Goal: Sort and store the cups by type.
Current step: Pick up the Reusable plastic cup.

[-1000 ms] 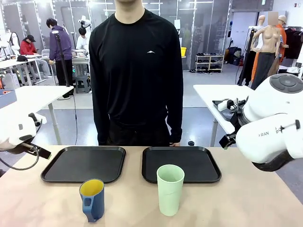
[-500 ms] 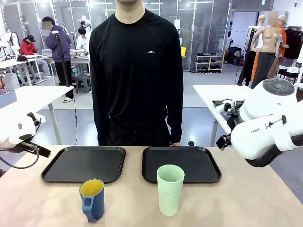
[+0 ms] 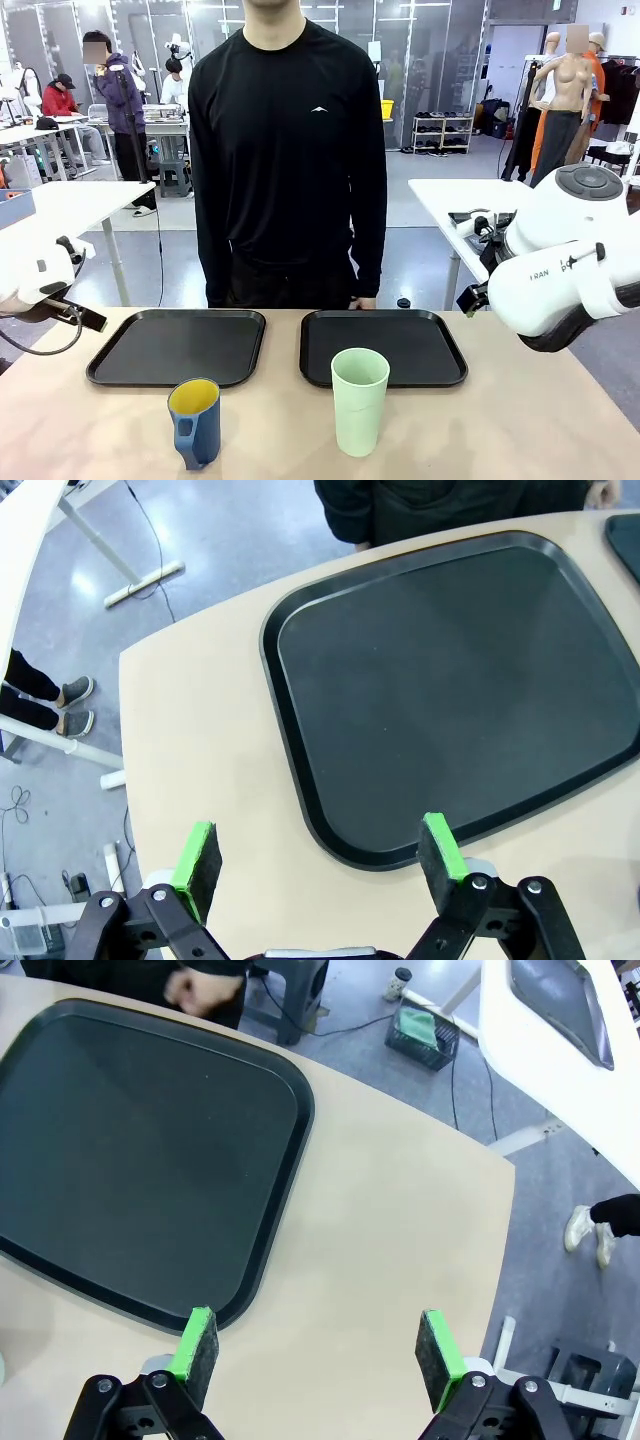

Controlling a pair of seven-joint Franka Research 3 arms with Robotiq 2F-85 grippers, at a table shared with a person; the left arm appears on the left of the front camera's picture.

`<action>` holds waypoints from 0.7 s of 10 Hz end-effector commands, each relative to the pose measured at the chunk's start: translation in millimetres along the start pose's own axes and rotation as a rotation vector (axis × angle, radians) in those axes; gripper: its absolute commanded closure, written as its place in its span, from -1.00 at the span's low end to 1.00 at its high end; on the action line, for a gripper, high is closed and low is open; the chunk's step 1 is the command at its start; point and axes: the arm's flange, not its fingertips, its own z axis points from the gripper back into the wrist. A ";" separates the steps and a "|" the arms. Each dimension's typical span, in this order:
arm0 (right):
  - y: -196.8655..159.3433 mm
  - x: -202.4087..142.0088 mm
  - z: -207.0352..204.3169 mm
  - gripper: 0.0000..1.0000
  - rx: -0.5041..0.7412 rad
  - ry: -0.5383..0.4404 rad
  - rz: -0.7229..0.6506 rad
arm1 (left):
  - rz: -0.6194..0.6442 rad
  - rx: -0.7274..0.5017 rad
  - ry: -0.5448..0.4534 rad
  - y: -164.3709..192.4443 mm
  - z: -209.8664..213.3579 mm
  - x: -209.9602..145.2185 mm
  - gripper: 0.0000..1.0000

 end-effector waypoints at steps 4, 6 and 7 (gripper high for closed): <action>0.5 -0.8 -0.6 -1.00 0.001 0.001 0.000 | -0.006 -0.001 0.001 -0.8 -0.1 -0.8 -1.00; 0.5 -0.8 -0.6 -1.00 0.001 0.001 0.000 | -0.006 -0.001 0.001 -0.8 -0.1 -0.8 -1.00; 0.5 -0.8 -0.6 -1.00 0.001 0.001 0.000 | -0.006 -0.001 0.001 -0.8 -0.1 -0.8 -1.00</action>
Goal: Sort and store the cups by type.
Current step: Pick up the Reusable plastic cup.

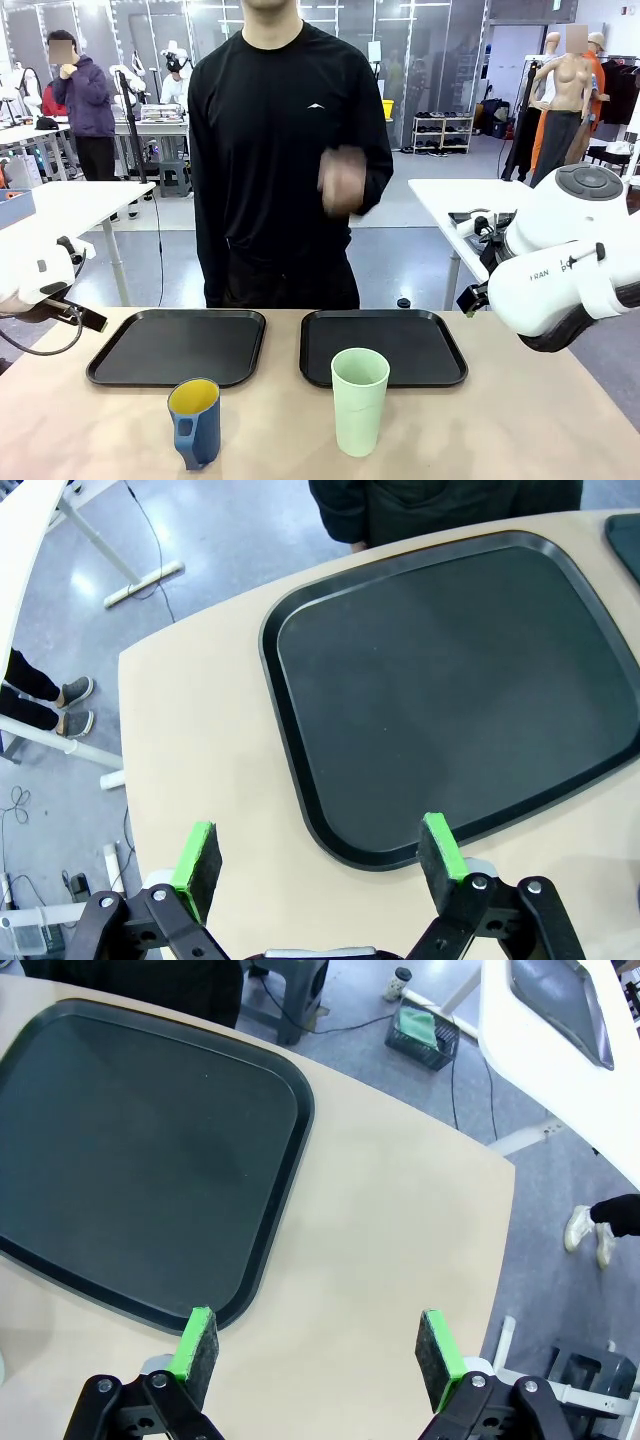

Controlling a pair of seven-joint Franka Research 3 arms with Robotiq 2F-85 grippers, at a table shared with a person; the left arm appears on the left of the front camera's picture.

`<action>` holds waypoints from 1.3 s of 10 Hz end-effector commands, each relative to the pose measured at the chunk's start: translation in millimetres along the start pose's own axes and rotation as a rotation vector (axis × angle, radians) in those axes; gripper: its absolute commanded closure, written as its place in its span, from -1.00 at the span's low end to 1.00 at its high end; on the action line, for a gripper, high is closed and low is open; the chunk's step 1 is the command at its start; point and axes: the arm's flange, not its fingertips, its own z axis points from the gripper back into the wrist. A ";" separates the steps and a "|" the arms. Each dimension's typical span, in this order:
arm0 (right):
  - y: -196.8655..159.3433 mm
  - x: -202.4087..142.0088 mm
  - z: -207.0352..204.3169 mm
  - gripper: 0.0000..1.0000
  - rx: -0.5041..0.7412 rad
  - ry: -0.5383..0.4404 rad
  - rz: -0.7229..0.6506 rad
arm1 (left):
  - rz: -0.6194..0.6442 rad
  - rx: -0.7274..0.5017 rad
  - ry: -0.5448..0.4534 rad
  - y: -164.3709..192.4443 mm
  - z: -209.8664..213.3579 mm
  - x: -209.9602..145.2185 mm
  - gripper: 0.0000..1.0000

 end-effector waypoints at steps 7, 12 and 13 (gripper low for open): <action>0.6 -0.7 -0.6 -1.00 0.001 0.001 0.000 | -0.006 -0.001 0.001 -0.5 -0.1 -0.8 -1.00; 0.6 -0.7 -0.6 -1.00 0.001 0.001 0.000 | -0.006 -0.001 0.001 -0.5 -0.1 -0.8 -1.00; 0.6 -0.7 -0.6 -1.00 0.001 0.001 0.000 | -0.006 -0.001 0.001 -0.5 -0.1 -0.8 -1.00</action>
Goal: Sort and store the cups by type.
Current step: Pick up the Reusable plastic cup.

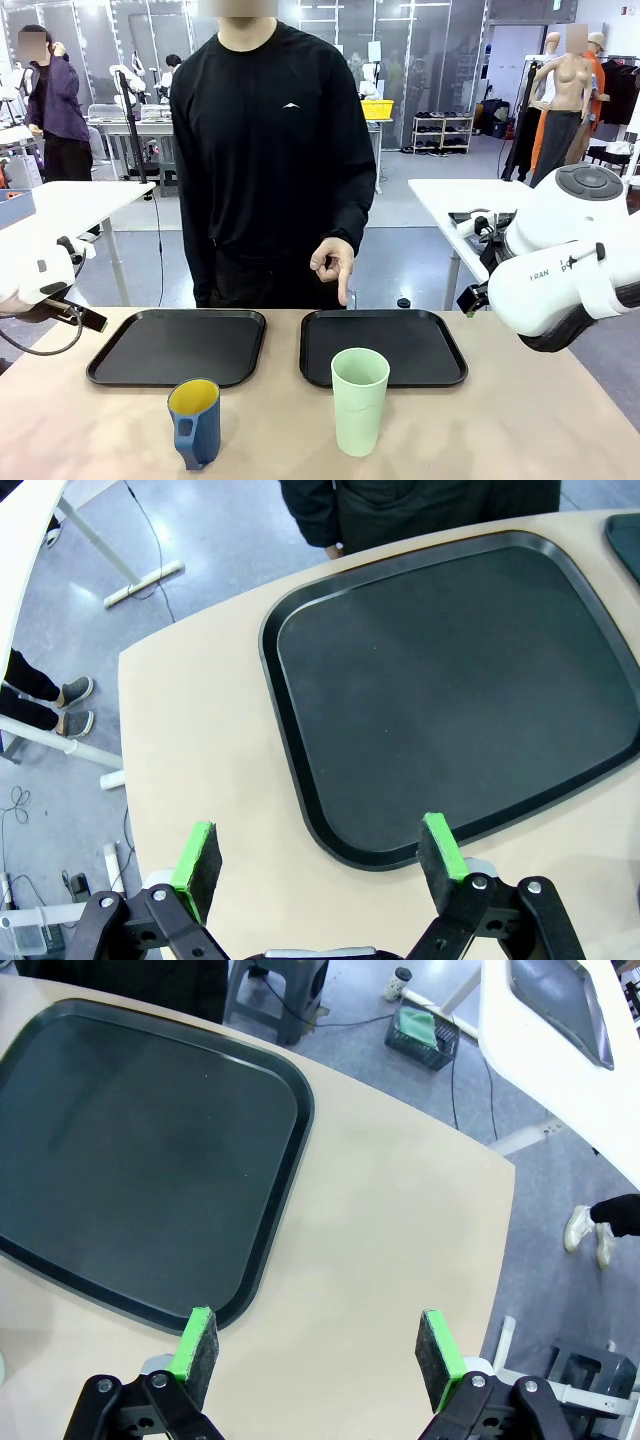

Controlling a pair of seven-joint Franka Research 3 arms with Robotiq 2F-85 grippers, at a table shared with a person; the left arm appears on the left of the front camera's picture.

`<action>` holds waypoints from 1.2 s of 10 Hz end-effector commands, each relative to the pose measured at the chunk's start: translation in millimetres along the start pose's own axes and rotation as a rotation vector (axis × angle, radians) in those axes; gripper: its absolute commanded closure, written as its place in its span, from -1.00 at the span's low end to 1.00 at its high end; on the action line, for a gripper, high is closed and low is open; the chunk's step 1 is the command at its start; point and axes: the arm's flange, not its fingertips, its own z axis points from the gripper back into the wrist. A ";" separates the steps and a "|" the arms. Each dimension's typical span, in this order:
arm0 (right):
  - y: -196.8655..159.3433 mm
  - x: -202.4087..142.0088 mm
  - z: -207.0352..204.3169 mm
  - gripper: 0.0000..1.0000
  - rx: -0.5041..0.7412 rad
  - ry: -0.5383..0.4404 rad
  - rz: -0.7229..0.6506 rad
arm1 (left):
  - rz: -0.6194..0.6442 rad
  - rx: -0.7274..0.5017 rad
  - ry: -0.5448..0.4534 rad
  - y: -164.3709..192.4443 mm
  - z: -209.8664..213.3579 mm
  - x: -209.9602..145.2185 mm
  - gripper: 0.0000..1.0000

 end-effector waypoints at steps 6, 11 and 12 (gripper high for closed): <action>-6.0 -21.4 22.9 -1.00 0.006 -0.012 0.082 | -0.006 -0.001 0.001 -0.5 -0.1 -0.8 -1.00; -29.7 -94.5 70.5 -1.00 0.035 0.054 0.208 | -0.006 -0.001 0.001 -0.5 -0.1 -0.8 -1.00; -29.8 -106.3 79.1 -1.00 0.035 0.075 0.221 | -0.006 -0.001 0.001 -0.5 -0.1 -0.8 -1.00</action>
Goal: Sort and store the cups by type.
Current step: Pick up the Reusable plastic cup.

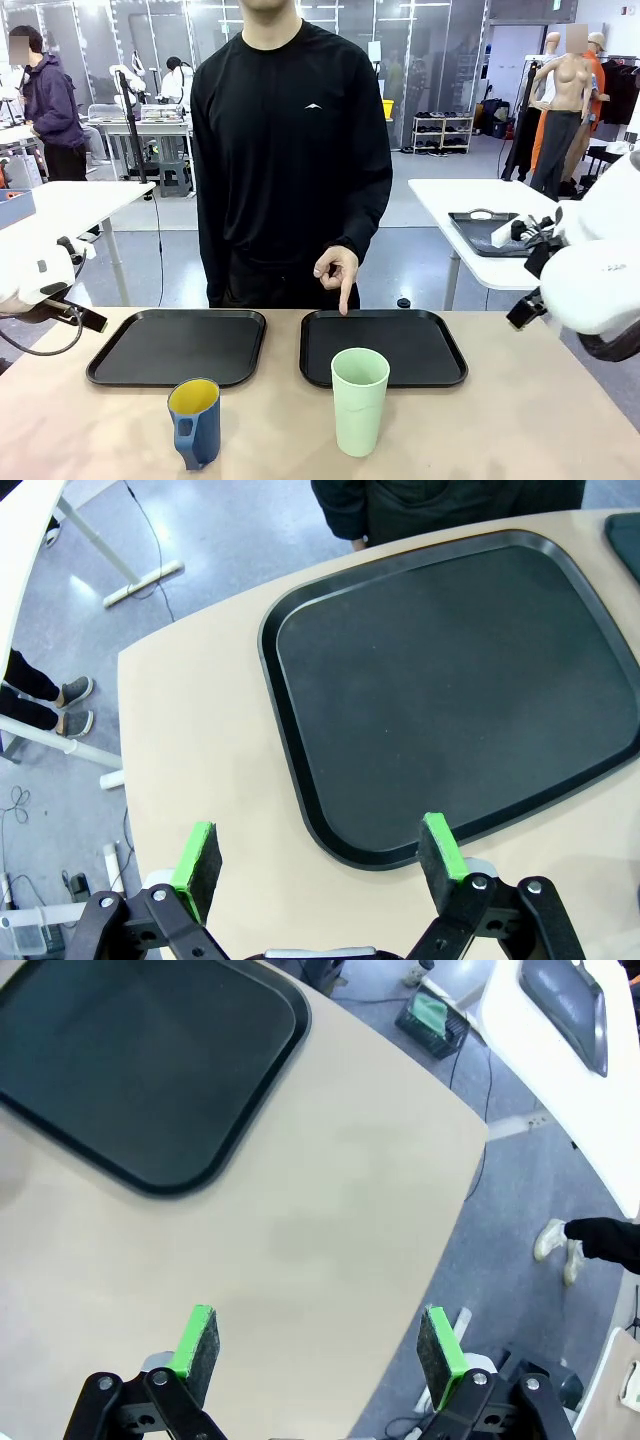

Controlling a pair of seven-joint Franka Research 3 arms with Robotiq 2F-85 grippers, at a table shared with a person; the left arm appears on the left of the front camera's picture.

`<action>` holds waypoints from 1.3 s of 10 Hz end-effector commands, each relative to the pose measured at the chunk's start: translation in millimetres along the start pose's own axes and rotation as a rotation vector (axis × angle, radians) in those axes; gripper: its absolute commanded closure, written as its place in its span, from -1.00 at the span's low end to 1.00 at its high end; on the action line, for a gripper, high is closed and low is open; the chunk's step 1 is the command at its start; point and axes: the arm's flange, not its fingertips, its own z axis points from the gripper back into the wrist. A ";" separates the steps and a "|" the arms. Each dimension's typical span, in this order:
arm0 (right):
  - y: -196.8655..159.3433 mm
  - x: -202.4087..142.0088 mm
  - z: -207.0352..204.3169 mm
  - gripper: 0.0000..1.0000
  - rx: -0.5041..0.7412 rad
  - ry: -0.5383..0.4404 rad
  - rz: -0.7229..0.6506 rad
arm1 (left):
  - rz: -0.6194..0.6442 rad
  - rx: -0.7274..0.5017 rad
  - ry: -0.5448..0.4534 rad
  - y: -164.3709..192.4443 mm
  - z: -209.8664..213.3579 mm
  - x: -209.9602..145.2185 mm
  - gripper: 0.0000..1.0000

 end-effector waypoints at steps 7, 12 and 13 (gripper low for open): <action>13.8 -73.3 -7.4 -1.00 0.285 -0.083 0.259 | -0.006 0.000 0.000 -0.1 0.2 -0.4 -1.00; -10.3 -19.4 -14.3 -1.00 0.243 -0.099 0.228 | -0.006 0.000 0.000 -0.1 0.2 -0.4 -1.00; -10.3 -19.4 -14.3 -1.00 0.243 -0.099 0.228 | -0.006 0.000 0.000 -0.1 0.2 -0.4 -1.00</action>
